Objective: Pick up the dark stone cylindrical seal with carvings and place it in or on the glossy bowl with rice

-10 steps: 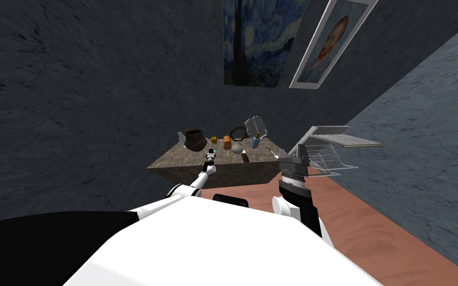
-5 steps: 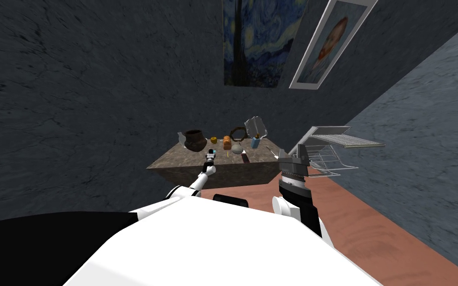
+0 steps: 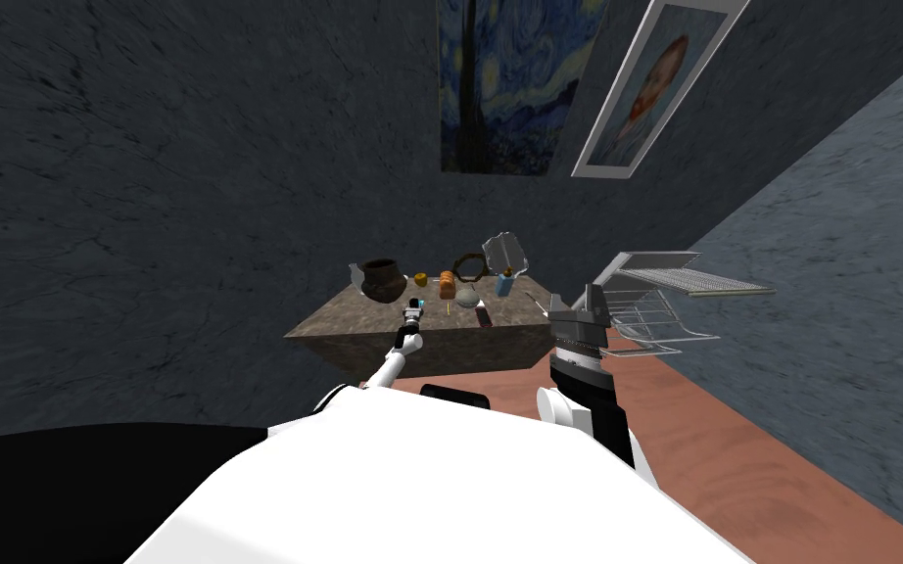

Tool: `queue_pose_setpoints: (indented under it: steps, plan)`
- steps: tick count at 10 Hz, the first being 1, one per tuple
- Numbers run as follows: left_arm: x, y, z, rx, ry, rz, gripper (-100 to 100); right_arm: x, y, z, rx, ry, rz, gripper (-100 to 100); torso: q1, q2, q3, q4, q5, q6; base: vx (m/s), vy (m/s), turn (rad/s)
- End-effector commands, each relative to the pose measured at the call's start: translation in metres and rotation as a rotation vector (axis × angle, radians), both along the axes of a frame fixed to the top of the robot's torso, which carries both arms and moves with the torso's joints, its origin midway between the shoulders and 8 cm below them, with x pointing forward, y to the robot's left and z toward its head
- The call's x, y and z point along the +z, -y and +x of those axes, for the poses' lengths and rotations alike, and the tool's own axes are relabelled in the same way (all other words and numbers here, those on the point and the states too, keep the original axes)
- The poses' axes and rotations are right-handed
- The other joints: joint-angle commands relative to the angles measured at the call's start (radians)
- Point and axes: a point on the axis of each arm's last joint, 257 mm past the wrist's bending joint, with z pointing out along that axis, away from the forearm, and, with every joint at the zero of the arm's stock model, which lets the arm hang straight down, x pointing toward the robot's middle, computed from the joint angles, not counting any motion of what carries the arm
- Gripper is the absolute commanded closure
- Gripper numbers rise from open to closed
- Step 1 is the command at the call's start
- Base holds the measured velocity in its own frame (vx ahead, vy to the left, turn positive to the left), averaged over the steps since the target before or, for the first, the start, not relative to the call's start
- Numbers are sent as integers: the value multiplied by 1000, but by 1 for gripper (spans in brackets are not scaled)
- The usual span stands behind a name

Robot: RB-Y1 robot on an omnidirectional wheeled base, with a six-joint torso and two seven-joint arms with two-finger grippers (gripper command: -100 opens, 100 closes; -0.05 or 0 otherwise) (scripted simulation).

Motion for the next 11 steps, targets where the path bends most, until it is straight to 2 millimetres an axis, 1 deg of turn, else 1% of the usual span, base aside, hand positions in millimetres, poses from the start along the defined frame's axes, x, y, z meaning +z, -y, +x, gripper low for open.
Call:
queue_pose_setpoints:
  steps: [1,2,3,4,5,6,7,8,9,10,11]
  plan:
    - [-5,-3,-13,2,-4,-1,100,0,0,0,0,0,0,0,0,0,0,0,0,0,53,-16,13]
    - [-7,0,-19,-8,-11,0,100,0,0,0,0,0,0,0,0,1,0,-1,1,0,62,-14,21]
    - [-4,-3,-25,-1,0,-1,100,0,0,0,0,0,0,0,0,0,-1,-3,2,0,47,-14,9]
    - [-7,0,-33,-10,-10,-1,100,0,0,0,0,0,0,0,1,1,-1,-3,2,0,58,-14,20]
    - [-6,-3,-39,-5,-4,-2,100,0,0,0,0,0,0,0,1,1,-2,-5,3,-1,54,-9,15]
    - [-10,1,-47,-14,-17,-1,100,0,0,0,0,0,0,0,2,1,-2,-6,3,-1,67,-17,30]
    - [-9,-2,-53,-8,-13,-2,100,0,0,0,0,0,0,0,1,0,-3,-7,4,0,54,-15,6]
    - [-11,1,-61,-18,-21,-3,100,0,0,0,0,0,0,0,1,1,-4,-8,5,-1,48,-14,25]
    - [-3,-1,-65,-13,-2,-4,100,0,0,0,0,0,0,0,2,2,-4,-10,6,-1,44,-12,14]
    - [-9,2,-74,-22,-19,-5,100,0,0,0,0,0,0,0,2,2,-4,-9,6,-1,66,-16,23]
    - [-10,0,-81,-16,-23,-6,100,0,0,0,0,0,0,0,2,0,-5,-10,6,0,60,-17,8]
